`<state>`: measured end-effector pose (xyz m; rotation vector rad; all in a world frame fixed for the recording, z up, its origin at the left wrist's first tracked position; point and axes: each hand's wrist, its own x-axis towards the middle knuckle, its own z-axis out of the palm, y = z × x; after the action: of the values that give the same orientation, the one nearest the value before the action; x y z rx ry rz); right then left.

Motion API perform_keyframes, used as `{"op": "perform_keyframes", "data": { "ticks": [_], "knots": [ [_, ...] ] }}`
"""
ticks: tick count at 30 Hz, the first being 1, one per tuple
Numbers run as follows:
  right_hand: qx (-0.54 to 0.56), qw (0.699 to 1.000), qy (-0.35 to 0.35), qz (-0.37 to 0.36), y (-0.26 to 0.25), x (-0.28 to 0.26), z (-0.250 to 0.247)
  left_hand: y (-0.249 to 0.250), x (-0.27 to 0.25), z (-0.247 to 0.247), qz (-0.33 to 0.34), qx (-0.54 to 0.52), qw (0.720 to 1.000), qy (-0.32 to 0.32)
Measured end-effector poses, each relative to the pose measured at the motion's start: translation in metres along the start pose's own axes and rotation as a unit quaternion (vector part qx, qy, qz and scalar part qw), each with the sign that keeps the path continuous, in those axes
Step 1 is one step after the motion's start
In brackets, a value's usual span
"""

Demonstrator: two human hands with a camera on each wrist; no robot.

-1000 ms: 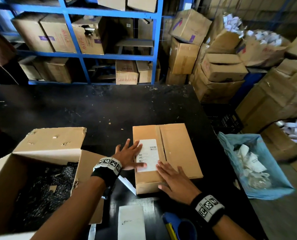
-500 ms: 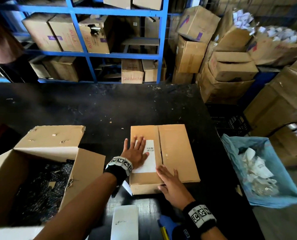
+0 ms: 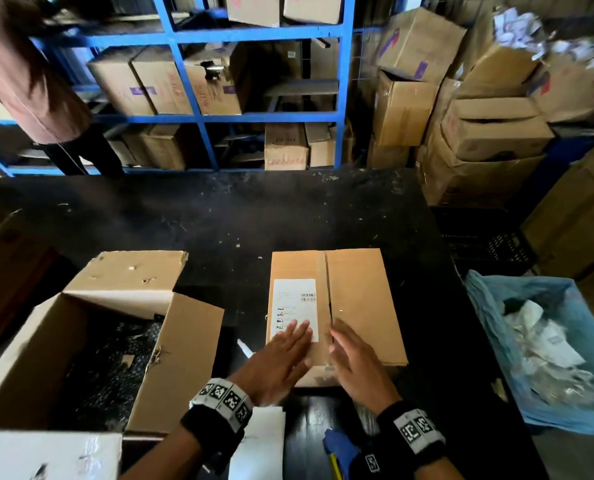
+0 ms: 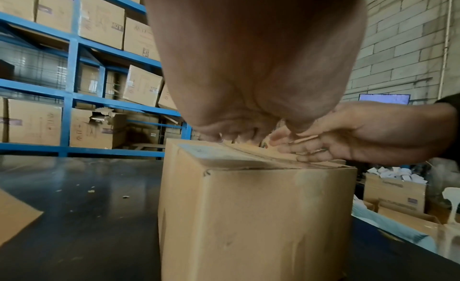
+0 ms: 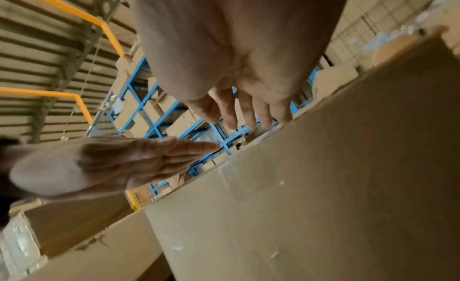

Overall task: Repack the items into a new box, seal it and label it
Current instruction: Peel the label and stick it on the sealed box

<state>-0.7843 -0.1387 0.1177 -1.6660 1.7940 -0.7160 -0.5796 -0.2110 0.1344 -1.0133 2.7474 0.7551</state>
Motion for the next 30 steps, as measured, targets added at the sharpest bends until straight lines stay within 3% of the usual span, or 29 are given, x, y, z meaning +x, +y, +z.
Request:
{"op": "perform_keyframes", "data": {
  "ticks": [3, 7, 17, 25, 30],
  "knots": [
    [-0.091, 0.994, 0.059, -0.001, 0.013, 0.002, -0.01, 0.009, 0.022, 0.002, -0.075, 0.059, 0.994, 0.045],
    [-0.223, 0.974, 0.003, 0.031, 0.031, 0.0, -0.01, 0.015, 0.044, 0.022, -0.153, 0.08, 0.983, 0.06],
    [-0.258, 0.966, -0.023, 0.023, 0.038, 0.002, -0.008, -0.004, 0.092, 0.006, -0.177, 0.108, 0.977, 0.054],
    [-0.272, 0.961, 0.003, 0.051, 0.04, 0.003, 0.003, 0.019, 0.044, 0.041, -0.177, 0.135, 0.968, 0.112],
    [-0.269, 0.96, -0.002, 0.074, 0.037, 0.003, 0.006, 0.022, 0.033, 0.048, -0.181, 0.117, 0.97, 0.115]
  ]
}}
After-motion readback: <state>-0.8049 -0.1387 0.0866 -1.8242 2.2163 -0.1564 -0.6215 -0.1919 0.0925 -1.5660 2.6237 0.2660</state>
